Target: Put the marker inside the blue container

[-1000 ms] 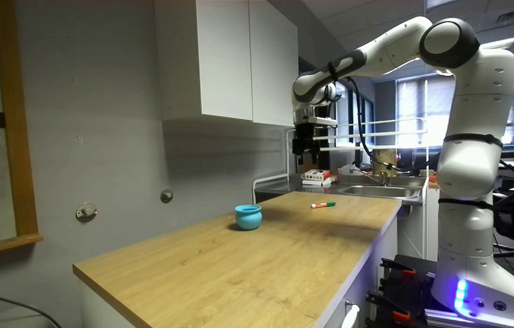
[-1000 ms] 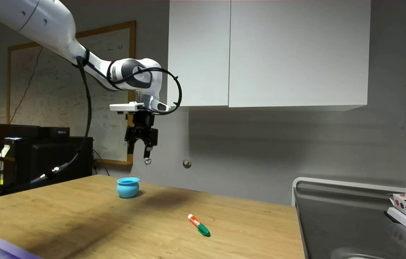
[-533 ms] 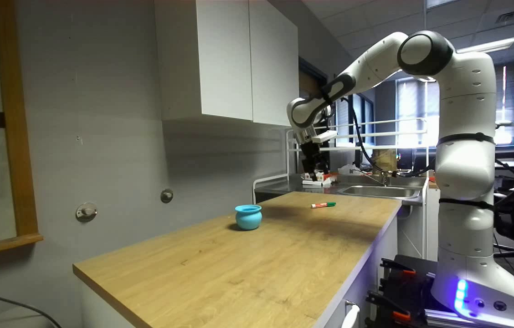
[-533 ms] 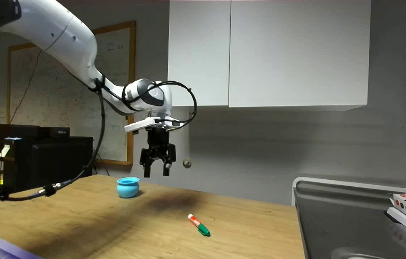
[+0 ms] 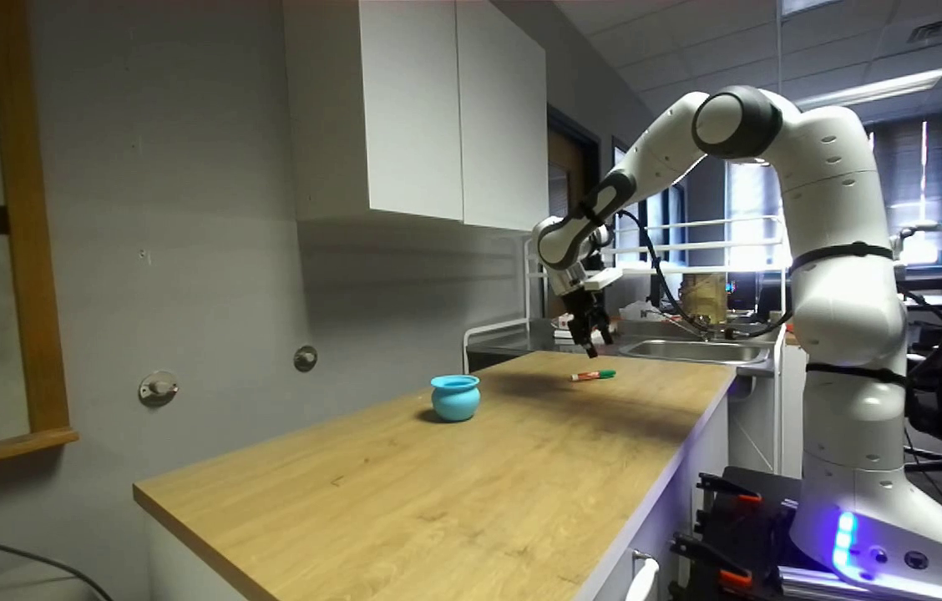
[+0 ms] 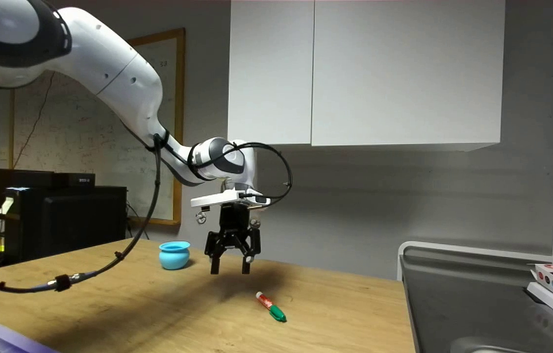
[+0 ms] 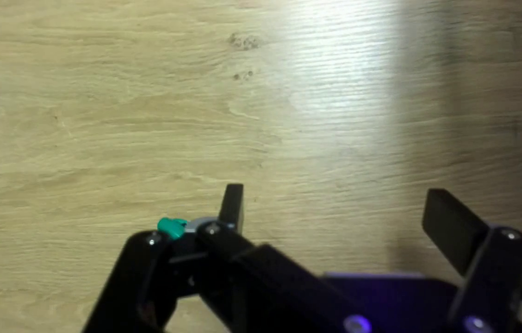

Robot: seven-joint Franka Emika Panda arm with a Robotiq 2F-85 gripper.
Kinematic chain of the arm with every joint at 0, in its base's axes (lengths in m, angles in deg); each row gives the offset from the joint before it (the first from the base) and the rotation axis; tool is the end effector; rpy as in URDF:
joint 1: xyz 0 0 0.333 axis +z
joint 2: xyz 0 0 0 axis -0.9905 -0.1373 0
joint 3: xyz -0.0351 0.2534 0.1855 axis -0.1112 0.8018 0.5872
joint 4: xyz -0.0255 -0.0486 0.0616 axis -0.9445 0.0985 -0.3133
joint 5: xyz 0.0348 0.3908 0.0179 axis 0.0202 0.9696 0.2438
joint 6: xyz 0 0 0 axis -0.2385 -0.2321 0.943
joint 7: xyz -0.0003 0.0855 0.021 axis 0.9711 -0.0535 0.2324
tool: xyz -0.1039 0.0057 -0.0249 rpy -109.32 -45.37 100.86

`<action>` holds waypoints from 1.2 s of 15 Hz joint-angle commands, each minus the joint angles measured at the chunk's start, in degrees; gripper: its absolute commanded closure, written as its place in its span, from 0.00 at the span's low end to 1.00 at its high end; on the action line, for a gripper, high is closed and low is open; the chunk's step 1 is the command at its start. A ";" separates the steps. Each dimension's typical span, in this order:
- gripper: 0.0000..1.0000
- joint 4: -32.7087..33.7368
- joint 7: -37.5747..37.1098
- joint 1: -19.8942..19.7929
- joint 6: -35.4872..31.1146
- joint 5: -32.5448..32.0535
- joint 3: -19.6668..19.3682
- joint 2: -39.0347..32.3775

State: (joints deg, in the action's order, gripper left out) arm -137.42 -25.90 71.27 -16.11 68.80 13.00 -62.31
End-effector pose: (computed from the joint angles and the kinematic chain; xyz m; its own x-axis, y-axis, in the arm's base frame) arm 0.5063 -0.2120 0.3736 0.9272 -0.1578 -0.3397 -0.0868 -0.9728 0.2149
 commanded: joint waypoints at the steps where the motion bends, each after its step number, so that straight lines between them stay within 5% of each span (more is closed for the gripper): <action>1: 0.00 2.18 9.77 -0.44 -2.15 2.24 0.66 -2.87; 8: 0.00 4.95 25.50 -2.18 -2.49 -0.28 0.11 -6.32; 18: 0.00 8.60 42.69 -6.99 -5.52 4.55 0.64 -11.10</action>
State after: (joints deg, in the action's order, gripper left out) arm -131.80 12.47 64.75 -22.17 71.26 12.71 -71.31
